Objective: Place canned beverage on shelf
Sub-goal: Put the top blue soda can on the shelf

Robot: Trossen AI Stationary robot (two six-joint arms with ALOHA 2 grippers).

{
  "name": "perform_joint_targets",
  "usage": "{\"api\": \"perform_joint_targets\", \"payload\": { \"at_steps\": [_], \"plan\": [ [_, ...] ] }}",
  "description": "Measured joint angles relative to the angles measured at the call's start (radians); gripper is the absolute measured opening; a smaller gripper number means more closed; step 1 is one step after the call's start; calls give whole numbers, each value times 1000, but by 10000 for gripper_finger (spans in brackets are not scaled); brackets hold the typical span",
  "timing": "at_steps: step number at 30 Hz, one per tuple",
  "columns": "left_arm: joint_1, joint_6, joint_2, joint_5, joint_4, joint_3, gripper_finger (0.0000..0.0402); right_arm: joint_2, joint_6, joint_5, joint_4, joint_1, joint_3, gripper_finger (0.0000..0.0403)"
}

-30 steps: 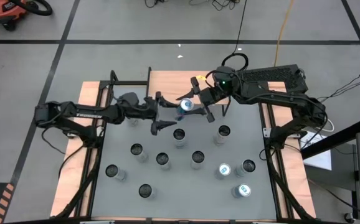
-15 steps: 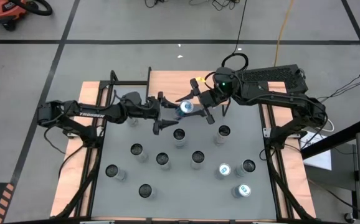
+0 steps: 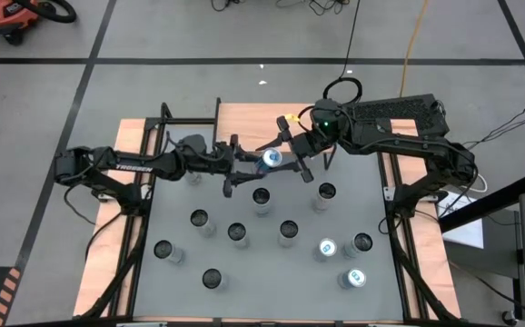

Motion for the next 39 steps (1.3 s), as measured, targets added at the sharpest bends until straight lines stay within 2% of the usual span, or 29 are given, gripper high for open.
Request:
{"api": "perform_joint_targets", "payload": {
  "at_steps": [5, 9, 16, 21, 27, 33, 39],
  "plan": [
    [0, -11, 0, 1, -1, 0, 214, -1, 66, 23, -7, 1, 0, 190],
    [0, -8, 0, -3, 2, -1, 213, -2, 117, 54, -21, 2, 0, 213],
    [0, 16, -15, -84, 3, -1, 213, -2, 228, 186, -26, 1, 0, 273],
    [0, 19, -17, -166, 9, -2, 213, -2, 251, 268, -26, 1, 0, 296],
    [0, 26, -18, -261, 9, -2, 212, -9, 300, 337, -26, 1, 0, 295],
    [-3, 26, -18, -294, 9, -2, 212, -17, 316, 344, -28, 1, 0, 285],
    [-3, 26, -18, -303, 9, -2, 212, -19, 330, 397, -27, 1, 0, 270]
  ]
}}
